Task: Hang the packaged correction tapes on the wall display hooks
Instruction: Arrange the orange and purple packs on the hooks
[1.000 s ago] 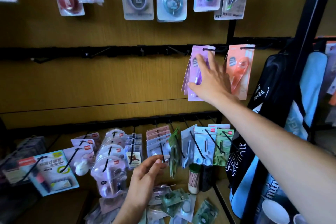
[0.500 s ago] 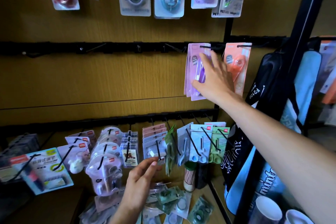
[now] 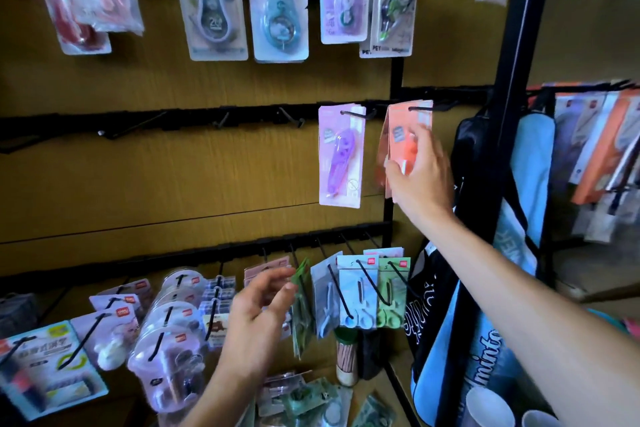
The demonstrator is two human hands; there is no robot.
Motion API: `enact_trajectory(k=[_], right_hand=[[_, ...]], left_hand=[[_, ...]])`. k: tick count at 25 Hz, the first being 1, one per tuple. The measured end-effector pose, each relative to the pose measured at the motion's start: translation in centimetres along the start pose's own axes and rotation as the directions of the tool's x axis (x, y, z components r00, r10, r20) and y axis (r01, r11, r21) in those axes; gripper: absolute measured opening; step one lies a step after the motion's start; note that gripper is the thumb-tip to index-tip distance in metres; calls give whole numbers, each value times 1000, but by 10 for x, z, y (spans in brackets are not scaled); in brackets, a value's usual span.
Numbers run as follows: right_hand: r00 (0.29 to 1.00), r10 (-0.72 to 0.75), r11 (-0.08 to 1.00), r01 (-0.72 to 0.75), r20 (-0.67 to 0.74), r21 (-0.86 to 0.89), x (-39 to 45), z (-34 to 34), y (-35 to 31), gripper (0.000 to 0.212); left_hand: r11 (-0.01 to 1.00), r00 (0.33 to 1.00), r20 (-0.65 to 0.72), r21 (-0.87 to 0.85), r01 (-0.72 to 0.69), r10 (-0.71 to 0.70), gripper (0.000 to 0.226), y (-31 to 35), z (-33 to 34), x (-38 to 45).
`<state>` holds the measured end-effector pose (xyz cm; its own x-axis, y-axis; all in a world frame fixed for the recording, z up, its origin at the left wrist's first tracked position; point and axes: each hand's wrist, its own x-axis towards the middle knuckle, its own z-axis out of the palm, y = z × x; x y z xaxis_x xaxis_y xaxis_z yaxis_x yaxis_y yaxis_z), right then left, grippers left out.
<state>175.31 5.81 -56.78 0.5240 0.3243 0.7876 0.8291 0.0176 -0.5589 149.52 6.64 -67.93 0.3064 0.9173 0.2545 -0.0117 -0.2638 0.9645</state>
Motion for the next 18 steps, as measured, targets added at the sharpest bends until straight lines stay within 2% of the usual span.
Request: enact_trajectory(k=[2, 3, 4, 6, 7, 8, 10, 12, 13, 15, 18], right_hand=[[997, -71, 995, 69, -21, -78, 12, -9, 8, 62], [1000, -18, 999, 18, -5, -50, 19, -10, 12, 65], [994, 97, 995, -98, 48, 27, 27, -10, 16, 68], [906, 344, 903, -391, 248, 175, 43, -9, 20, 77], [860, 400, 864, -469, 317, 182, 47, -7, 21, 80], [849, 413, 854, -487, 329, 183, 47, -6, 22, 80], [909, 370, 881, -410, 193, 238, 32, -6, 19, 69], [975, 219, 930, -200, -27, 308, 3, -5, 18, 50], [989, 136, 939, -109, -62, 328, -12, -3, 17, 43], [999, 23, 928, -37, 41, 370, -31, 4, 15, 37], [936, 58, 903, -197, 347, 381, -26, 20, 9, 52]], left_hand=[[998, 998, 10, 27, -56, 55, 18, 11, 16, 14], [997, 998, 13, 20, -68, 68, 18, 16, 24, 20], [997, 997, 22, 11, -73, 73, 19, 21, 30, 25], [997, 996, 51, -5, -78, 79, 19, 29, 39, 30], [997, 995, 62, -14, -75, 76, 20, 31, 42, 32], [997, 995, 71, -23, -71, 72, 21, 32, 44, 32], [998, 995, 73, -26, -65, 67, 23, 30, 44, 32], [999, 997, 56, -4, -51, 51, 23, 24, 42, 29], [999, 998, 44, 11, -42, 41, 23, 20, 41, 29], [998, 999, 19, 37, -42, 41, 25, 16, 45, 41], [990, 992, -1, 58, -128, 128, 36, 35, 58, 88]])
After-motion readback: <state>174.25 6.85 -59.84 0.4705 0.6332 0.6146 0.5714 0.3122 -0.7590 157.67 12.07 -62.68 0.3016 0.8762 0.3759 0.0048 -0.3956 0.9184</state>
